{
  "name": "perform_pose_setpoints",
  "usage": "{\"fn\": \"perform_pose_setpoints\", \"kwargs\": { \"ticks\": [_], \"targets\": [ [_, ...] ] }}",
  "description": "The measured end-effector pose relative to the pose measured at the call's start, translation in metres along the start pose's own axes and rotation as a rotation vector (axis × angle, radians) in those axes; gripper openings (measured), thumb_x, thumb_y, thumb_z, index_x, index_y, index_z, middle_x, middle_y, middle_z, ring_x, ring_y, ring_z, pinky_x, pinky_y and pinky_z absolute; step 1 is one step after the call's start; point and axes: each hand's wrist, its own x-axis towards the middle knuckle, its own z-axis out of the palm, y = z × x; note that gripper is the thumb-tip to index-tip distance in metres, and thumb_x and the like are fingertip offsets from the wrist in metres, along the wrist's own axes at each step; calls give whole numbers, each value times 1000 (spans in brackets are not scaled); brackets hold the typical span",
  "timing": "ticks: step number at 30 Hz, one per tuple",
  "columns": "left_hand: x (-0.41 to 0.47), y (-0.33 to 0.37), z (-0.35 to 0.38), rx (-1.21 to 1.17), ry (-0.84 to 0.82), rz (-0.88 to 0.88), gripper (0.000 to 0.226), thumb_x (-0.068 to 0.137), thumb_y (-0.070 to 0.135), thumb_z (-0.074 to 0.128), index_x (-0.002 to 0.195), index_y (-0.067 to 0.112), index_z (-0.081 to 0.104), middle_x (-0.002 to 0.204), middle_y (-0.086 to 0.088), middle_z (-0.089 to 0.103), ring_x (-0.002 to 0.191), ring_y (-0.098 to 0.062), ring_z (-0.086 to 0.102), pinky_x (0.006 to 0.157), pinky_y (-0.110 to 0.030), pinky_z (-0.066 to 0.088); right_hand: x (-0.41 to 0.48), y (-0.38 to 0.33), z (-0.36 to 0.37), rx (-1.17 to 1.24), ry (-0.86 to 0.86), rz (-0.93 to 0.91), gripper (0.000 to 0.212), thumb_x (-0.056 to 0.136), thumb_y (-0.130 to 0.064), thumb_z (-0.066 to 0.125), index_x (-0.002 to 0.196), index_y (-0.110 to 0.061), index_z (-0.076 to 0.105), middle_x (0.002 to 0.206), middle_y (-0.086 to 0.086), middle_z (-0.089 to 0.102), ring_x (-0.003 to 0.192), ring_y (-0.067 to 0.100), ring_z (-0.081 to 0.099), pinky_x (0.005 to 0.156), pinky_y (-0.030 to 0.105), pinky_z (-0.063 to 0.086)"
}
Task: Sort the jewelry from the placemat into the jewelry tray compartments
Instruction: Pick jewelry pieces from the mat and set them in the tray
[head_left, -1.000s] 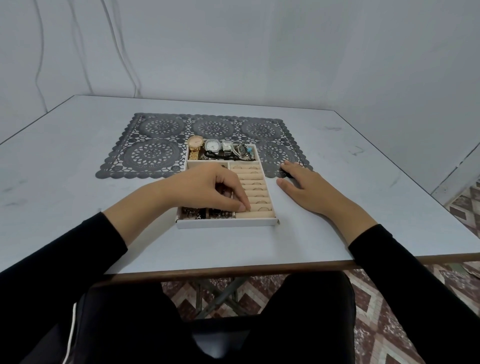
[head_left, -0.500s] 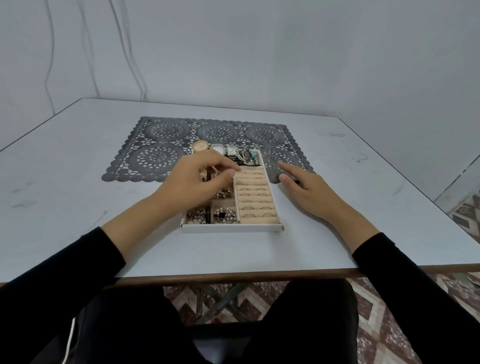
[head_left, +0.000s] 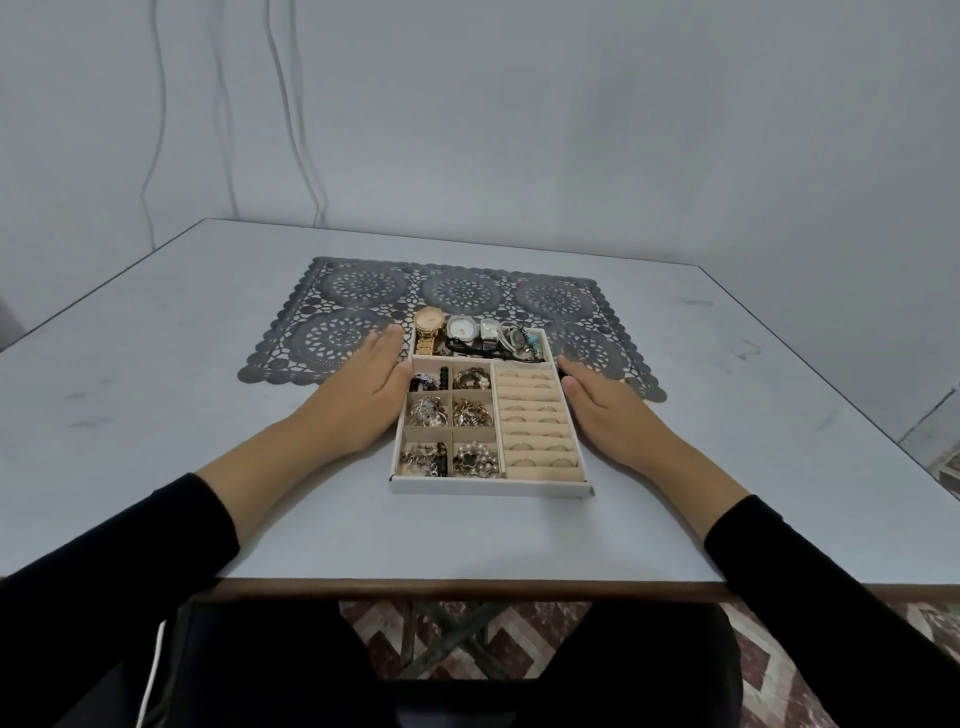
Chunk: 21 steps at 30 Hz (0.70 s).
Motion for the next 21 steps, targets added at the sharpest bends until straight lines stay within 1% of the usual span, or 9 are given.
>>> {"fn": "perform_pose_setpoints", "kwargs": {
  "ticks": [2, 5, 6, 8, 9, 12, 16, 19, 21],
  "targets": [
    [1, 2, 0, 10, -19, 6, 53, 108, 32, 18, 157, 17, 6, 165, 1, 5, 152, -12, 3, 121, -27, 2, 1, 0, 3, 11, -12, -19, 39, 106, -22, 29, 142, -24, 43, 123, -17, 49, 113, -1, 41, 83, 1, 27],
    [1, 4, 0, 11, -23, 3, 52, 108, 31, 18, 157, 17, 9, 165, 1, 10, 152, -12, 8, 120, -26, 4, 6, 6, 7, 71, -28, -4, 39, 105, -30, 28, 138, -33, 48, 132, -14, 56, 119, 6, 51, 90, 17, 34],
    [0, 4, 0, 9, -23, 3, 51, 108, 30, 18, 157, 18, 10, 164, 1, 12, 151, -12, 9, 120, -25, 4, 6, 6, 7, 96, -31, 8, 38, 105, -32, 28, 137, -35, 49, 132, -15, 56, 120, 6, 51, 92, 19, 35],
    [0, 6, -1, 8, -27, 0, 51, 108, 30, 17, 157, 19, 11, 164, 1, 15, 151, -13, 12, 119, -24, 6, 6, 5, 8, 122, -31, 27, 38, 105, -33, 28, 138, -36, 46, 134, -21, 51, 120, 1, 46, 91, 14, 34],
    [-1, 7, -2, 9, -32, -3, 51, 108, 30, 17, 157, 20, 11, 164, 2, 15, 151, -14, 13, 119, -24, 7, 5, 3, 8, 126, -33, 40, 40, 105, -34, 28, 143, -33, 41, 136, -23, 45, 122, -1, 42, 93, 10, 31],
    [-2, 10, -3, 7, -44, -9, 50, 109, 30, 16, 157, 21, 9, 164, 3, 14, 151, -15, 12, 117, -22, 8, 6, 3, 11, 131, -35, 84, 50, 104, -37, 28, 151, -21, 24, 152, -13, 29, 139, 6, 29, 102, 12, 19],
    [-3, 13, -5, 17, -49, 13, 50, 109, 26, 17, 157, 16, 10, 163, 2, 16, 150, -15, 17, 113, -18, 11, 8, 4, 12, 125, -26, 88, 48, 104, -36, 28, 151, -23, 26, 153, -9, 32, 140, 8, 29, 98, 10, 19],
    [0, 9, -4, -13, -23, -1, 51, 108, 29, 20, 157, 20, 12, 161, -1, 24, 147, -18, 27, 112, -25, 24, 8, 4, 11, 133, -13, 81, 48, 104, -35, 30, 150, -23, 27, 152, -9, 34, 139, 8, 31, 96, 9, 21],
    [2, 6, -3, -13, -22, -4, 51, 108, 31, 20, 157, 22, 12, 161, -2, 26, 147, -20, 29, 111, -27, 27, 8, 4, 11, 137, -6, 75, 48, 104, -35, 30, 151, -23, 27, 152, -9, 35, 139, 7, 32, 97, 10, 22]
  ]
}}
